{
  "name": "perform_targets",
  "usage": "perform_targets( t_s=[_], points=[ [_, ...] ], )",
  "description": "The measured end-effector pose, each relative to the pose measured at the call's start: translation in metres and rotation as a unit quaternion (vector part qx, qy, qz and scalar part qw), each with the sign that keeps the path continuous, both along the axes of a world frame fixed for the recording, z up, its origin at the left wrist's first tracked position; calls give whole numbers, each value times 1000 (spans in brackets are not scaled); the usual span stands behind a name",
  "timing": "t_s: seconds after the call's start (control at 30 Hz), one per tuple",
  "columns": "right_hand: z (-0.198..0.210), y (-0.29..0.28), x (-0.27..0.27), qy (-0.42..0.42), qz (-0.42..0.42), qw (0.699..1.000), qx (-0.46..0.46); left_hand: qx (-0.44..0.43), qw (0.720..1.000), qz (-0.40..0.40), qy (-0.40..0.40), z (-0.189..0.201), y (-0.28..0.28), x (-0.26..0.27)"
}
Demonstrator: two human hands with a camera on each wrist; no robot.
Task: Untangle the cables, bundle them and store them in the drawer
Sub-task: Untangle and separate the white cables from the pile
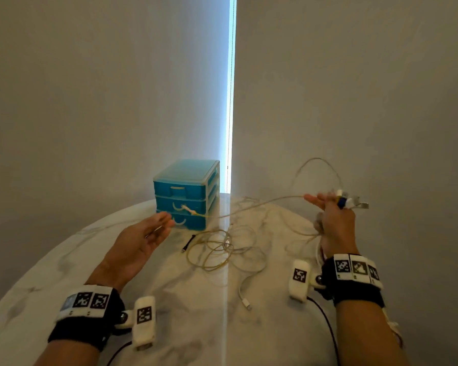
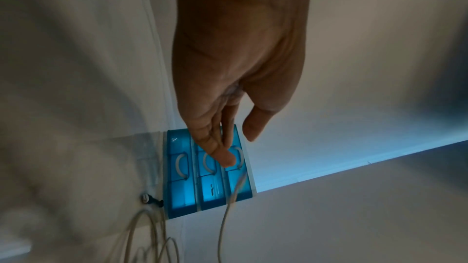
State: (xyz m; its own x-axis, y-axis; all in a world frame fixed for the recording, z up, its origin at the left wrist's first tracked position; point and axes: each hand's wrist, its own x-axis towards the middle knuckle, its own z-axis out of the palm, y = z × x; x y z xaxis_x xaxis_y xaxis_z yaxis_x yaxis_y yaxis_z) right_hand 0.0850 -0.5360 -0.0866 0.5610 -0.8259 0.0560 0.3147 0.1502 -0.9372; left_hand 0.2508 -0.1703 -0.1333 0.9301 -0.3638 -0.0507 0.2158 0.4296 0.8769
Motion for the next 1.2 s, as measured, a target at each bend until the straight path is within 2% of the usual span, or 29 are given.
perform_targets(
  t_s=[0.03, 0.07, 0.13, 0.3, 0.37, 0.47, 0.53, 0.6, 0.67, 0.87, 0.93, 1.0, 1.07, 1.2],
  points=[
    [-5, -12, -1, 38, -70, 997, -24, 14, 1000, -4, -3, 0, -3, -2],
    [-11, -21, -2, 88, -102, 990, -52, 25, 1000, -8, -10, 1, -5, -3],
    [-21, -31, -3, 178, -119, 973, -89, 40, 999, -15, -23, 2, -7, -4],
    [-17, -22, -12, 223, -202, 946, -121, 73, 995, -41, -49, 2, -6, -9],
    [-18, -18, -15, 285, -174, 930, -151, 88, 993, -46, -62, 5, -7, -14],
    [-31, -16, -14, 412, -32, 874, -256, 107, 990, -51, -78, 8, -7, -18],
    [-32, -12, -12, 440, 13, 845, -304, 113, 988, -56, -83, 7, -7, -19],
    [-25, -7, -7, 413, 1, 847, -335, 117, 988, -58, -86, 5, -6, -18],
    [-16, -1, -3, 345, -25, 875, -338, 119, 987, -56, -89, 5, -6, -17],
    [-12, 20, 1, 240, 34, 912, -332, 118, 988, -53, -88, 7, -9, -18],
    [-8, 35, 1, 222, 53, 912, -341, 126, 985, -56, -100, 11, -11, -22],
    [-5, 52, 3, 224, 89, 899, -364, 149, 978, -67, -127, 21, -17, -32],
    [-7, 69, 7, 224, 114, 880, -403, 186, 962, -90, -178, 34, -25, -47],
    [-12, 90, 18, 207, 129, 870, -429, 292, 895, -143, -306, 62, -49, -78]
  ],
)
